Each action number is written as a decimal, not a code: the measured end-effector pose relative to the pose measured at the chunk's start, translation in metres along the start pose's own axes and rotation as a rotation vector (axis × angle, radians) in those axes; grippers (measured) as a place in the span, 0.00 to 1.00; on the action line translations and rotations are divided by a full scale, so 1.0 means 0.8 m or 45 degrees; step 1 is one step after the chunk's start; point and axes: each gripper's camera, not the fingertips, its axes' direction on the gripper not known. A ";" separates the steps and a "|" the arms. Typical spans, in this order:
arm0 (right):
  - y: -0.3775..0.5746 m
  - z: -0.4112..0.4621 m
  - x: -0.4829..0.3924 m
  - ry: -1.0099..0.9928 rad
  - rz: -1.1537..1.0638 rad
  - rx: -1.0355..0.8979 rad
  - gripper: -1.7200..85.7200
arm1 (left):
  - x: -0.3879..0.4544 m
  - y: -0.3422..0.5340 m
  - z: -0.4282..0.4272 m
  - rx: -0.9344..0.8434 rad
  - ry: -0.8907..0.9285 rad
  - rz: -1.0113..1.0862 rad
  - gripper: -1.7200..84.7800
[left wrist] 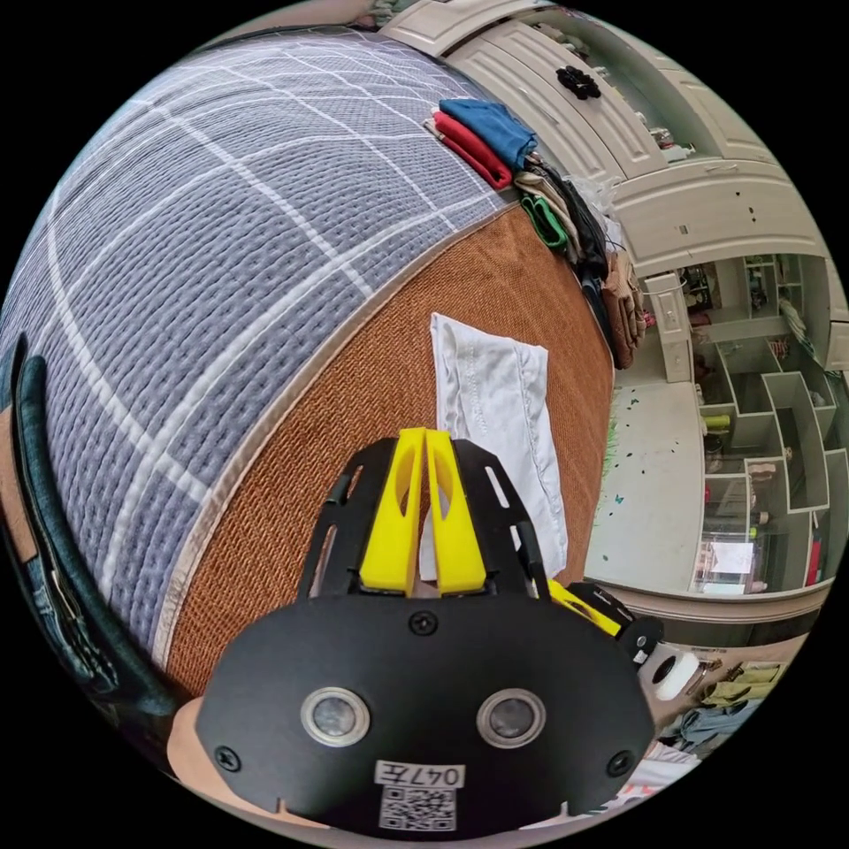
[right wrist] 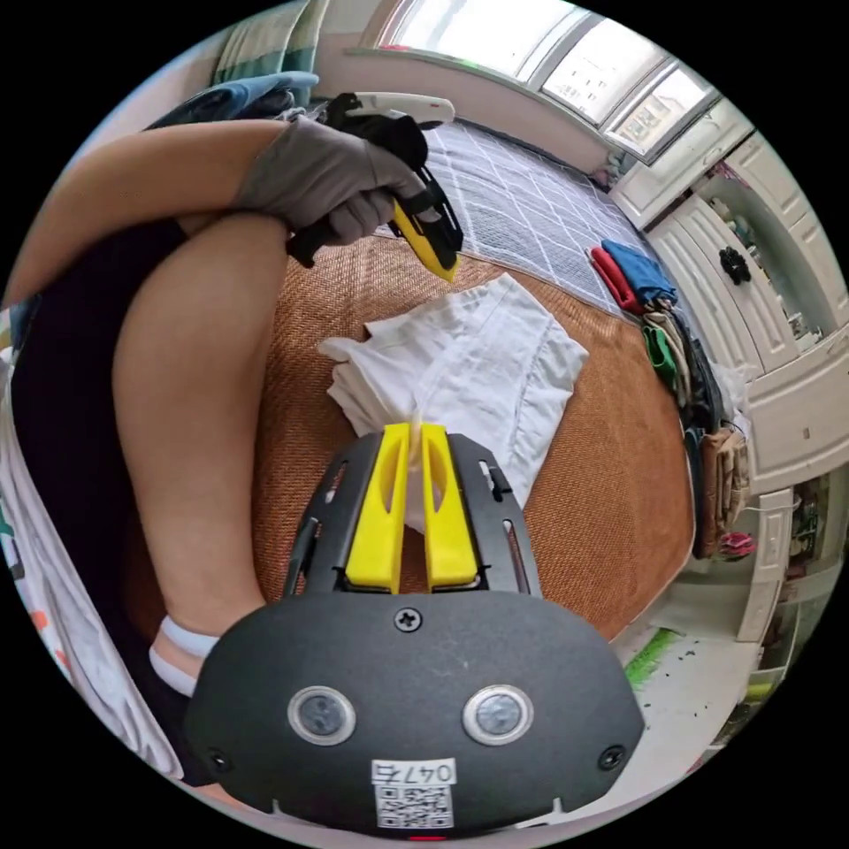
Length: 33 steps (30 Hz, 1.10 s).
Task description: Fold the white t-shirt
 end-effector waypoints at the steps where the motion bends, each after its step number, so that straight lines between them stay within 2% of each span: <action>1: 0.002 -0.005 0.009 -0.035 0.023 0.016 0.02 | -0.002 0.001 0.000 0.009 0.016 -0.018 0.01; 5: 0.019 -0.022 0.056 -0.184 0.197 0.097 0.02 | -0.003 0.002 0.004 0.024 0.051 -0.059 0.01; 8: 0.049 -0.039 0.116 -0.332 0.451 0.239 0.02 | 0.009 0.002 0.008 0.021 0.026 -0.042 0.01; 11: 0.115 -0.057 0.194 -0.398 0.875 0.429 0.02 | 0.019 0.006 0.002 0.073 -0.005 -0.038 0.01; 13: 0.202 -0.049 0.246 -0.493 1.322 0.544 0.02 | 0.020 0.009 -0.005 0.127 0.008 -0.070 0.01; 14: 0.224 -0.044 0.252 -0.486 1.414 0.531 0.02 | 0.020 0.010 -0.006 0.136 0.014 -0.079 0.01; 16: 0.295 -0.011 0.258 -0.428 1.693 0.314 0.03 | 0.024 0.009 -0.004 0.142 0.042 -0.099 0.01; 19: 0.343 -0.008 0.237 -0.254 1.837 0.187 0.09 | 0.041 0.005 0.002 0.123 0.046 -0.070 0.01; 21: 0.339 -0.031 0.218 -0.143 1.800 0.284 0.09 | 0.054 0.002 0.004 0.115 0.035 -0.044 0.01; 23: 0.302 -0.050 0.200 -0.090 1.596 0.350 0.09 | 0.067 -0.001 0.007 0.109 0.022 -0.020 0.01; 24: 0.265 -0.054 0.187 -0.114 1.398 0.358 0.09 | 0.075 -0.004 0.010 0.102 0.015 -0.005 0.01; 28: 0.132 -0.042 0.137 -0.200 0.809 0.238 0.10 | 0.100 -0.011 0.019 0.063 -0.004 0.032 0.01; 33: 0.029 -0.033 0.100 -0.005 0.492 0.173 0.11 | 0.120 -0.013 0.017 0.066 0.043 0.055 0.01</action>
